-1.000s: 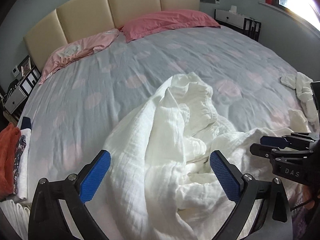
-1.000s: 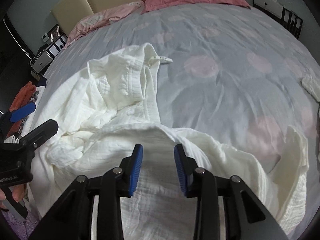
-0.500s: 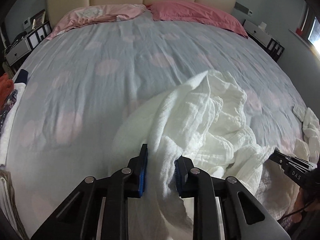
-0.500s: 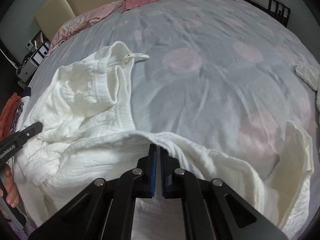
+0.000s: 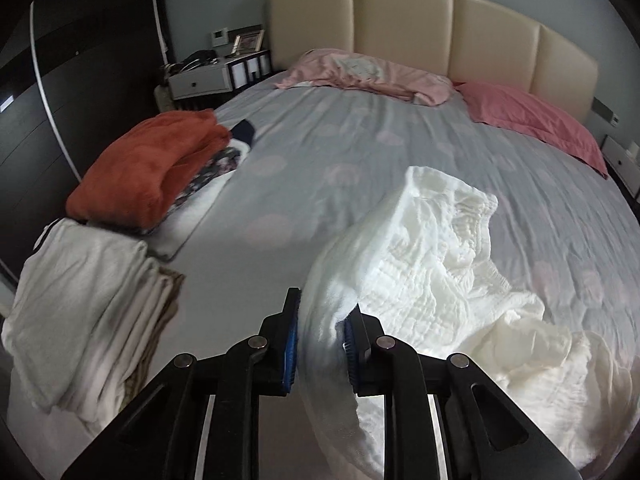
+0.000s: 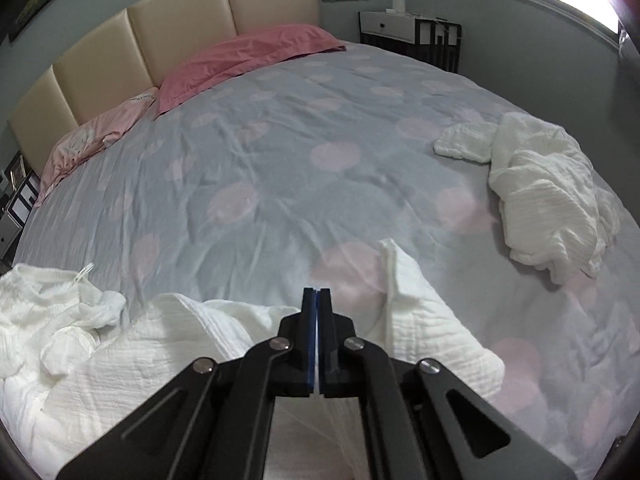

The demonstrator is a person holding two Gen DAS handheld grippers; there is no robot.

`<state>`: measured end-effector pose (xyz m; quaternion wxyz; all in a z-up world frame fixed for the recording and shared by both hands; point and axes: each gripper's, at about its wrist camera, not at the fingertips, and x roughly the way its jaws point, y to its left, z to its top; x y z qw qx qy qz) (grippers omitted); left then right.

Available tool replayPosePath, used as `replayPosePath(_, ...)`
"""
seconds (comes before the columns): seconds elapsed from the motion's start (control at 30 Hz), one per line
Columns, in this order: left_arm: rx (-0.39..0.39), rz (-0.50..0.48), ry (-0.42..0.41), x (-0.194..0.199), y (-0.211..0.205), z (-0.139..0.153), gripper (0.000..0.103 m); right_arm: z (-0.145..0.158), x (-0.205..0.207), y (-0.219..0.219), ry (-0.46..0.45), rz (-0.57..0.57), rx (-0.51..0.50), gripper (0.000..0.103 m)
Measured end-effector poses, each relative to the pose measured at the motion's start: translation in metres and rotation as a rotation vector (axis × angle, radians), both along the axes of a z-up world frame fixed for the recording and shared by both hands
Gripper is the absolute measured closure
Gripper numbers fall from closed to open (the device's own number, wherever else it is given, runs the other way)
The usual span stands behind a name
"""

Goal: Fold clothes
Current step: 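Grasp the elastic waistband of the white garment with the left tool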

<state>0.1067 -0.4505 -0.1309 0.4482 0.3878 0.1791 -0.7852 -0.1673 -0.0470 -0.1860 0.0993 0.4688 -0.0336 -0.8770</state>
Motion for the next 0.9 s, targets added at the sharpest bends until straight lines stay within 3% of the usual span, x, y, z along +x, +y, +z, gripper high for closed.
replayPosePath(0.03, 0.0, 0.033, -0.018, 0.01, -0.004, -0.002, 0.086, -0.003, 0.0, 0.005, -0.025, -0.002, -0.027, 0.103)
replayPosePath(0.07, -0.007, 0.066, -0.046, 0.018, -0.007, -0.005, 0.094, -0.006, 0.0, 0.008, -0.052, -0.001, -0.053, 0.102)
replayPosePath(0.1, -0.017, 0.099, -0.078, 0.025, -0.009, -0.008, 0.095, -0.008, 0.001, 0.011, -0.075, -0.002, -0.069, 0.102)
replayPosePath(0.17, 0.037, 0.125, -0.095, 0.037, -0.017, -0.016, 0.095, -0.012, 0.002, 0.013, -0.109, -0.003, -0.091, 0.099)
replayPosePath(0.27, 0.116, 0.094, -0.019, 0.048, -0.019, -0.02, 0.094, -0.012, 0.005, 0.013, -0.114, 0.0, -0.108, 0.099)
replayPosePath(0.33, 0.14, 0.035, 0.033, 0.045, -0.013, -0.019, 0.093, -0.012, 0.007, 0.012, -0.113, 0.005, -0.117, 0.098)
replayPosePath(0.5, 0.205, -0.174, 0.133, 0.019, 0.009, -0.02, 0.053, -0.011, 0.012, 0.007, -0.121, 0.048, -0.127, 0.098)
replayPosePath(0.63, 0.228, -0.297, 0.148, -0.005, 0.024, -0.013, 0.053, -0.012, 0.014, 0.002, -0.135, 0.076, -0.127, 0.098)
replayPosePath(0.9, 0.242, -0.54, 0.039, -0.076, 0.044, -0.002, 0.053, -0.019, 0.009, -0.002, -0.162, 0.072, -0.137, 0.097)
